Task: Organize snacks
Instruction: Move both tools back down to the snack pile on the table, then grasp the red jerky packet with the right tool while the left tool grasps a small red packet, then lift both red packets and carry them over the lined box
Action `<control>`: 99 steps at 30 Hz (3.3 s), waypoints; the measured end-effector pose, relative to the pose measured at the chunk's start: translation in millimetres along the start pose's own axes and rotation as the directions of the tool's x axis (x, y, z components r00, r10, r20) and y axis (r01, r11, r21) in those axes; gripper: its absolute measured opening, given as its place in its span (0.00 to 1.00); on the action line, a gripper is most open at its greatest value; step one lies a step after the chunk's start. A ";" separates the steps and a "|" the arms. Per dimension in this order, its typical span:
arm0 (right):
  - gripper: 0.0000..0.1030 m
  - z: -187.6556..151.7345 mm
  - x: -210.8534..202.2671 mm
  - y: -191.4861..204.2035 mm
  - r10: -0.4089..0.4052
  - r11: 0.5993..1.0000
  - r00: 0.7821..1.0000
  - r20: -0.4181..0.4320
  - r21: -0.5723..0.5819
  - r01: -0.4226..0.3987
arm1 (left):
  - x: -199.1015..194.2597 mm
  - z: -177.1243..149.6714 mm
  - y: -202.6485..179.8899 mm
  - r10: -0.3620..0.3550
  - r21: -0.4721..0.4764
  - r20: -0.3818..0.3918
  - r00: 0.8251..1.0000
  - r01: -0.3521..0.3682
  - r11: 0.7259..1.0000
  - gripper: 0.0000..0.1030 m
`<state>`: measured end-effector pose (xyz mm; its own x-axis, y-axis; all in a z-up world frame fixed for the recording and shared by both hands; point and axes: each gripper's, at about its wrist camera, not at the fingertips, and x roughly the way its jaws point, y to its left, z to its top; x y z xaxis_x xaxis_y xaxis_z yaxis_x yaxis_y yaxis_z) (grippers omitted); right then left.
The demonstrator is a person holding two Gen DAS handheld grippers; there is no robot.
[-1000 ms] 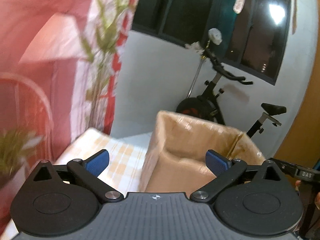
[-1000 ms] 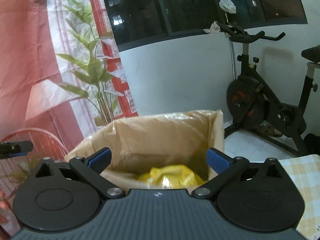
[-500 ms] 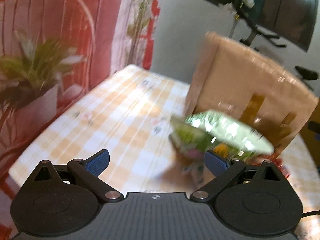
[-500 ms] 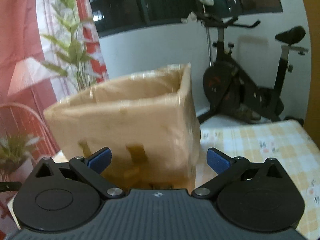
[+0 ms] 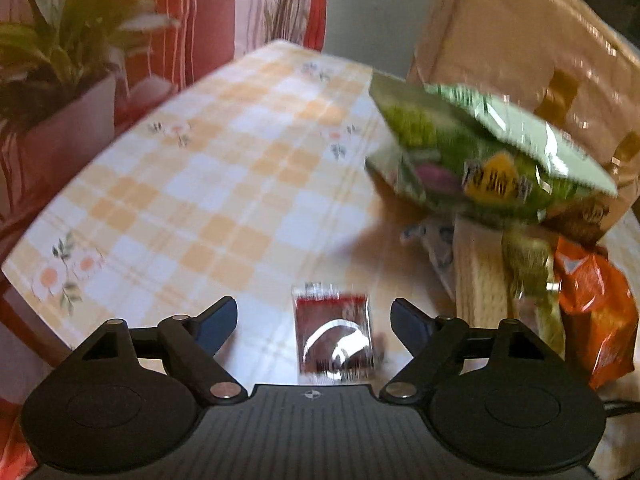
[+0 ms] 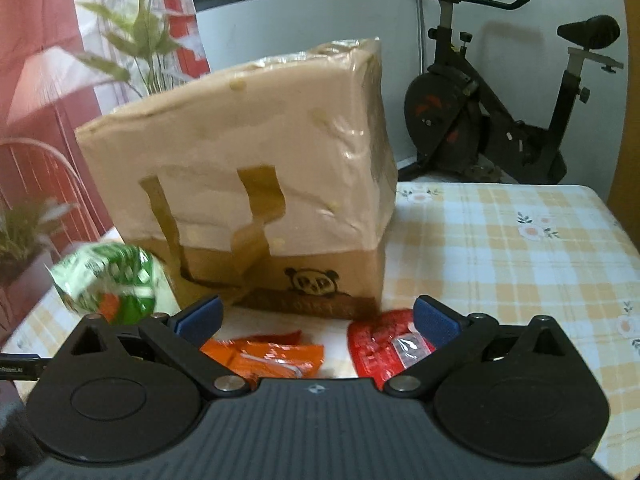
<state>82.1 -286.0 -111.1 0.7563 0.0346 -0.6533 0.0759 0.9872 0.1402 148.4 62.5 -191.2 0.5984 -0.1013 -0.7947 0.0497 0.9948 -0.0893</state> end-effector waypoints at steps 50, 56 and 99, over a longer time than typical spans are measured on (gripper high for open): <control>0.80 -34.6 38.6 -43.7 -0.006 0.973 1.000 -0.023 -0.231 0.000 | -39.4 8.5 -3.3 -0.078 -0.022 0.290 0.954 0.088 0.996 0.41; 0.78 -29.5 67.1 -51.6 0.014 0.974 0.998 -0.055 -0.223 -0.026 | -36.4 9.2 -2.5 -0.093 -0.020 0.285 0.954 0.103 0.994 0.42; 0.51 -9.2 25.5 -63.7 0.046 0.988 0.999 0.010 -0.148 -0.044 | -61.2 55.5 -11.6 -0.123 0.019 0.437 0.891 0.128 0.992 0.42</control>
<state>90.6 -346.6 -143.5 0.7655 0.0784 -0.6386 -0.0546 0.9969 0.0570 155.5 57.9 -108.2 0.8766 -0.2066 -0.4347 0.1411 0.9738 -0.1785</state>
